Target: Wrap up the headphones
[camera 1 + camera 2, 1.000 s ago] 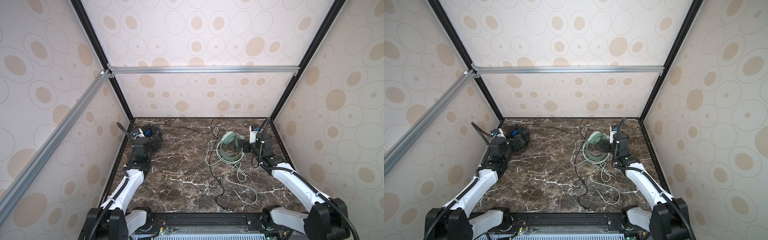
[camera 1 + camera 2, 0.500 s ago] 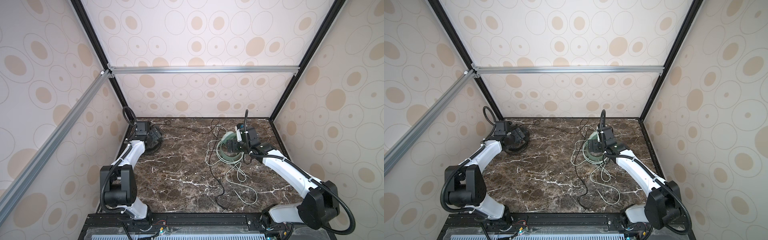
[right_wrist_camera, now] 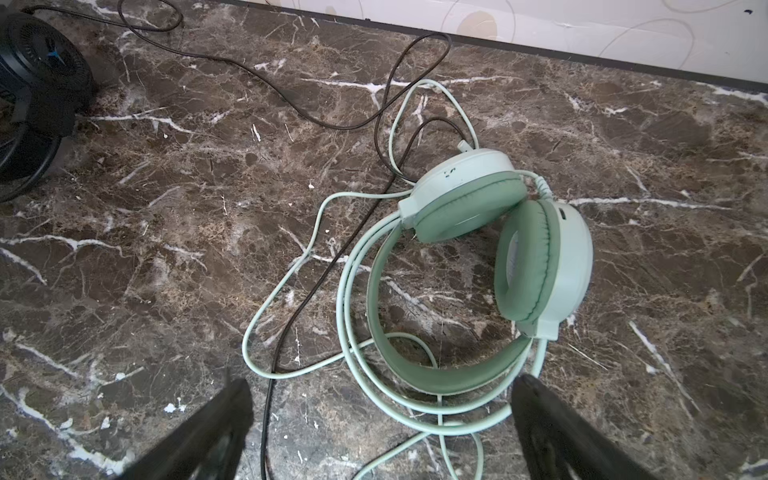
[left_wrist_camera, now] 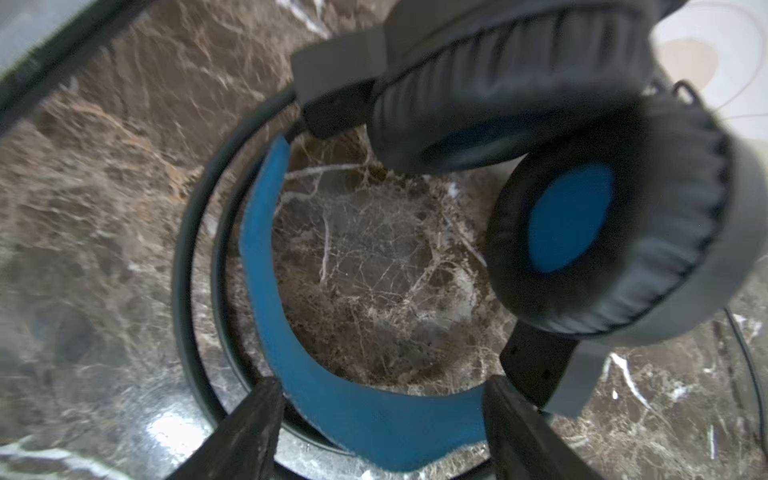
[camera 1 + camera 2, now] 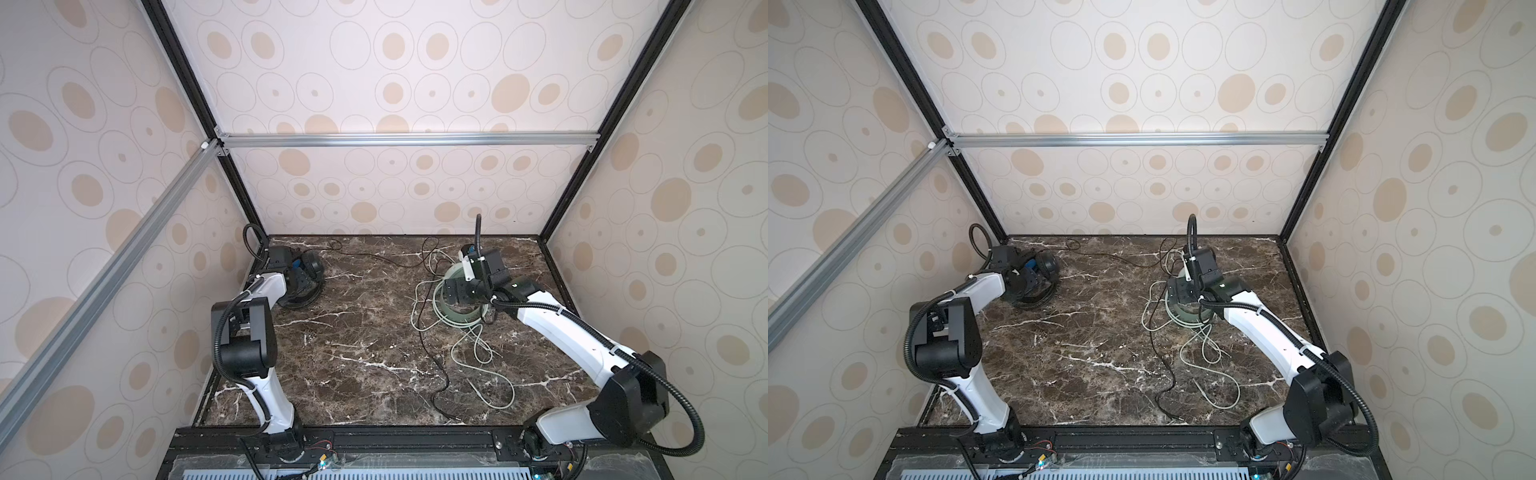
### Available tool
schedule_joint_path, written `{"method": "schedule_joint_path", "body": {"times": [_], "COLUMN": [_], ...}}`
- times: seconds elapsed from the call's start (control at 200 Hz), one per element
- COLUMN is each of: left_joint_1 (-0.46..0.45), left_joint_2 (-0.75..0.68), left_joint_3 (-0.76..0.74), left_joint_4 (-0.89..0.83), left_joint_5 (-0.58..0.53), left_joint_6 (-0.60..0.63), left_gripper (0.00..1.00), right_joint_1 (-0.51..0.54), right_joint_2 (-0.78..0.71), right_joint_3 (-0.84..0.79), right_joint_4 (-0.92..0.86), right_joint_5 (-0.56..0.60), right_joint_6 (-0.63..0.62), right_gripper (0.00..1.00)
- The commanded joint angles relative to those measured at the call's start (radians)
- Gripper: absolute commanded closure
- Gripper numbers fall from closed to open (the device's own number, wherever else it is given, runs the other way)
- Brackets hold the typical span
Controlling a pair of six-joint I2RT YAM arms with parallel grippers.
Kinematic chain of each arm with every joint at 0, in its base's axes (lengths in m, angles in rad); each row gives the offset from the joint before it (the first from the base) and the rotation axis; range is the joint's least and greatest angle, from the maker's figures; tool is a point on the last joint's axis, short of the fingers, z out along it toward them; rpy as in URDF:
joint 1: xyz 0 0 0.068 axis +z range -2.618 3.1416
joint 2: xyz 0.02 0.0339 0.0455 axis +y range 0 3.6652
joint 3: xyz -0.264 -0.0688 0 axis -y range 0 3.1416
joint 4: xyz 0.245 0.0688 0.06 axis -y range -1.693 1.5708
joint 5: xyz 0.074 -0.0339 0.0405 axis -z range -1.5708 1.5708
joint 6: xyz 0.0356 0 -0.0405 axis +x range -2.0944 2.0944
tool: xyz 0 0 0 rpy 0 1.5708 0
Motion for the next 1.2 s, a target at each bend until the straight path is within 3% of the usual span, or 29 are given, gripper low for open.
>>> {"method": "schedule_joint_path", "body": {"times": [0.0, 0.345, 0.42, 0.83, 1.195], "left_joint_1": [-0.002, -0.002, 0.001, 0.081, 0.087], "left_joint_2": [-0.012, -0.128, -0.149, -0.079, 0.046], "left_joint_3": [0.000, -0.094, -0.092, -0.073, -0.037], "left_joint_4": [-0.028, -0.048, -0.063, -0.073, -0.024], "left_joint_5": [-0.017, -0.062, -0.056, 0.012, 0.036], "left_joint_6": [-0.007, -0.029, -0.025, -0.102, -0.126], "left_gripper": [0.17, 0.11, 0.03, 0.02, 0.02], "right_joint_1": [0.002, 0.002, 0.002, 0.006, 0.007], "right_joint_2": [0.006, -0.011, -0.006, -0.007, -0.016], "right_joint_3": [0.042, 0.013, 0.015, 0.022, 0.015], "right_joint_4": [-0.028, -0.026, -0.023, -0.022, -0.023], "right_joint_5": [0.008, 0.014, 0.008, 0.010, 0.027], "right_joint_6": [-0.014, -0.002, -0.002, -0.015, -0.031], "right_gripper": [0.00, 0.00, 0.00, 0.00, 0.00]}}
